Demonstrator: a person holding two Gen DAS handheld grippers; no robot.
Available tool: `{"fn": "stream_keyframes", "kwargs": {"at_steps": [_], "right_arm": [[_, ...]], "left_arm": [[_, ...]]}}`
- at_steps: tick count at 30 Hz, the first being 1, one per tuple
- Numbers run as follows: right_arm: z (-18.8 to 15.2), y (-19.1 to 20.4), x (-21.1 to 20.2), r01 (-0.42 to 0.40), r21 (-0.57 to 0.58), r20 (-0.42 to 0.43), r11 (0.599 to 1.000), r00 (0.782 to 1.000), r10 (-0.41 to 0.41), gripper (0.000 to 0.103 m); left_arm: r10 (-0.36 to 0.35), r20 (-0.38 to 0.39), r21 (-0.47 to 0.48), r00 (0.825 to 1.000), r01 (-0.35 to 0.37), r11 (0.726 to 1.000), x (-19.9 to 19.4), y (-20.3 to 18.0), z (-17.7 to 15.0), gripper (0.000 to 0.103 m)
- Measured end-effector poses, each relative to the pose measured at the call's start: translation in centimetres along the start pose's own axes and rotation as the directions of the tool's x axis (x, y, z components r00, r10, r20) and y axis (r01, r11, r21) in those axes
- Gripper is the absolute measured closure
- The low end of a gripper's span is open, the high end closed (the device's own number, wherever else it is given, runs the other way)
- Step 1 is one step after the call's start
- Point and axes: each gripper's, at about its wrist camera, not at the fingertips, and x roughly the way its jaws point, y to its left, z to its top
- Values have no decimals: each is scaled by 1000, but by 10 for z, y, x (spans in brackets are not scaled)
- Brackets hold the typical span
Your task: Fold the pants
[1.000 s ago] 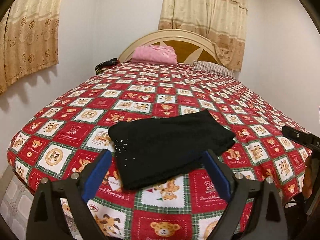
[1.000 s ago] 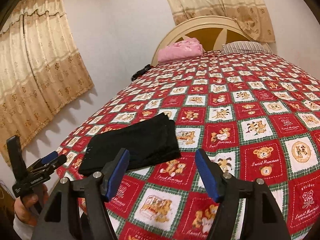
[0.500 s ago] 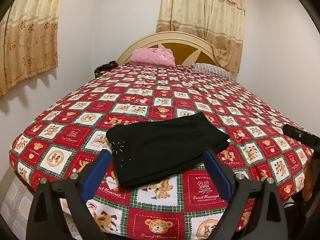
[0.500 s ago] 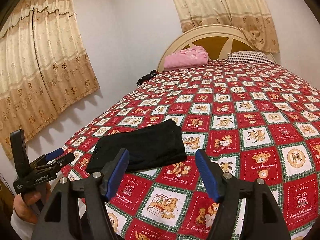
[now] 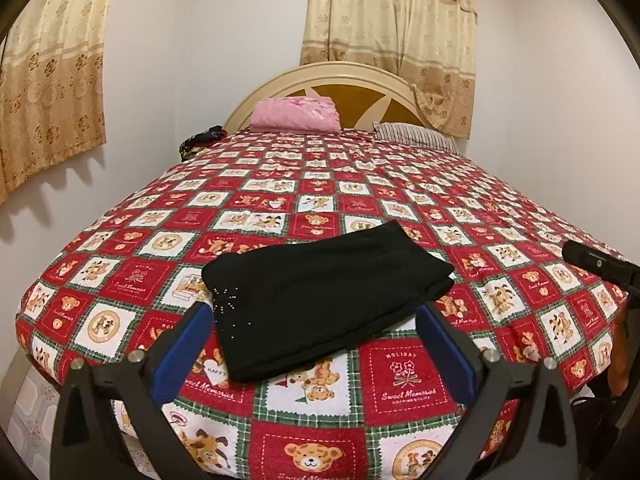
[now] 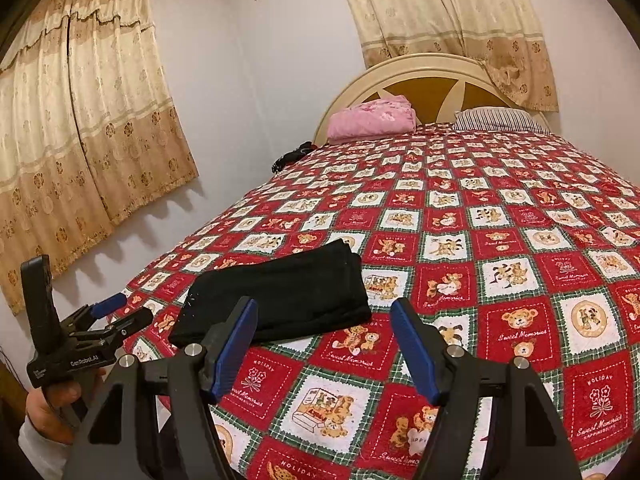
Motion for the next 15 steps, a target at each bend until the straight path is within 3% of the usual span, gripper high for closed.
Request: {"fn": "stream_keyframes", "kwargs": {"at_steps": [9, 15], "right_arm": [[2, 4, -6, 9, -19, 14, 1000, 1000, -9, 33], [5, 7, -13, 18, -27, 35, 999, 999, -17, 33]], "left_arm": [[16, -13, 14, 1000, -16, 1000, 0, -3, 2, 0], [37, 30, 11, 999, -37, 999, -7, -2, 7, 0]]}}
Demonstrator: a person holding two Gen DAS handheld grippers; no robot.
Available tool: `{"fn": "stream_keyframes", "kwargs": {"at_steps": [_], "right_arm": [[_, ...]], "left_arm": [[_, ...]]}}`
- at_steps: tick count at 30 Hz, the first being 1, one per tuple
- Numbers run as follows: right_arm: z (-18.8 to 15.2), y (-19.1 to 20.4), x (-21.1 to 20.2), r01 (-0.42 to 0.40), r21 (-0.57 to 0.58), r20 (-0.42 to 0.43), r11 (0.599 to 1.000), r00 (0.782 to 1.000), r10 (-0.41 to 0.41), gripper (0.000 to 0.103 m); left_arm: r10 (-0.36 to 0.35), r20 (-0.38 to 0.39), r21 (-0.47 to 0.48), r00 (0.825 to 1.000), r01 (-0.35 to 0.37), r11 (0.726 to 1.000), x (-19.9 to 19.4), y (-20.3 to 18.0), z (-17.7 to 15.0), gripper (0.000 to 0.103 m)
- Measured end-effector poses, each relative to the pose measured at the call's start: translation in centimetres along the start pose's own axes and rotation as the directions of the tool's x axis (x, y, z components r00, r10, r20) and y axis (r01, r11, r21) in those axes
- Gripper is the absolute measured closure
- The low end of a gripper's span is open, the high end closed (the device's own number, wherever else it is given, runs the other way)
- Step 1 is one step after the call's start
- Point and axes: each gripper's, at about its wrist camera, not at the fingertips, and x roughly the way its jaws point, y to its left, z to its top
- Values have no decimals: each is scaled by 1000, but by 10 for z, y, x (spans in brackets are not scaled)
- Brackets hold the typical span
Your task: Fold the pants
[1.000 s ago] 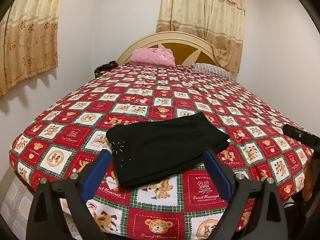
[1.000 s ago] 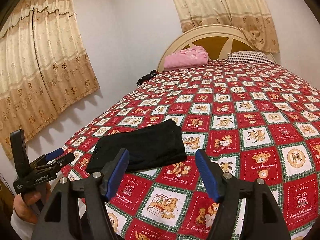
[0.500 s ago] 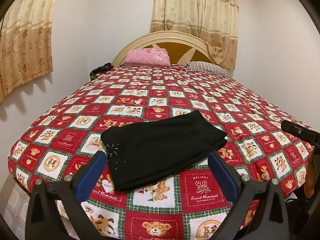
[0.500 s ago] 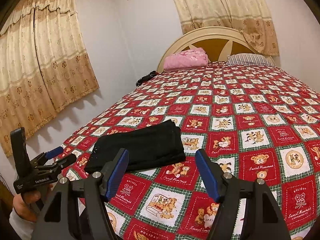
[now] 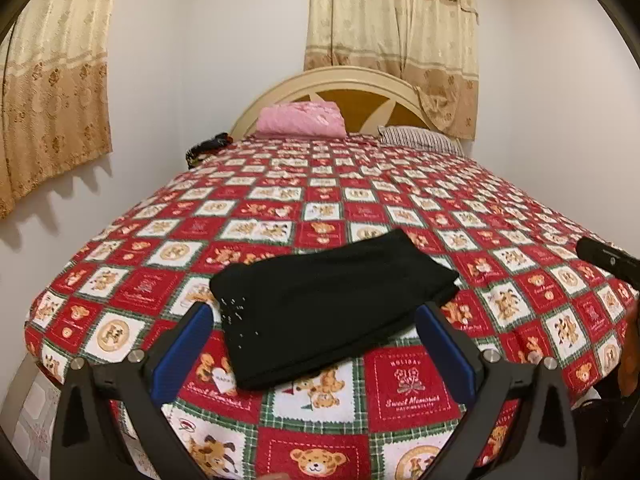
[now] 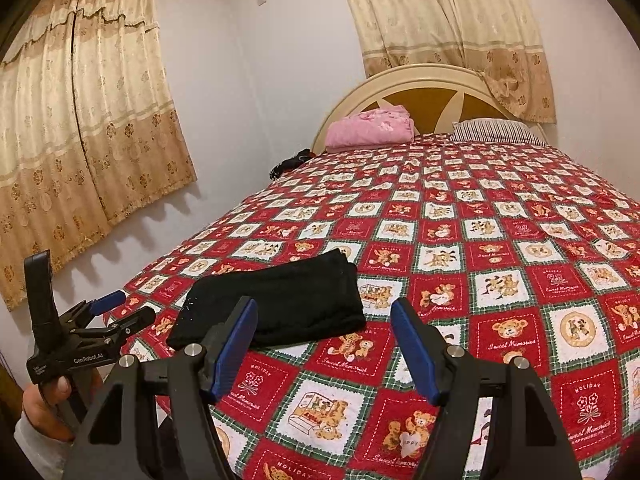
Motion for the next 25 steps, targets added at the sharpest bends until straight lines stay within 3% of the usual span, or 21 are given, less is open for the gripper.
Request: {"fn": "stream_keyframes", "kwargs": {"at_steps": [6, 13, 25], "right_arm": [[1, 6, -2, 1, -23, 7, 1000, 1000, -1, 32], [-2, 9, 1, 10, -42, -1, 999, 1000, -10, 32], [-6, 13, 6, 12, -49, -18, 999, 1000, -13, 32]], "left_arm": [[2, 23, -23, 1000, -2, 1000, -2, 5, 10, 0], [66, 15, -7, 998, -66, 998, 2, 4, 10, 0], [62, 9, 4, 998, -62, 998, 10, 7, 4, 0]]}}
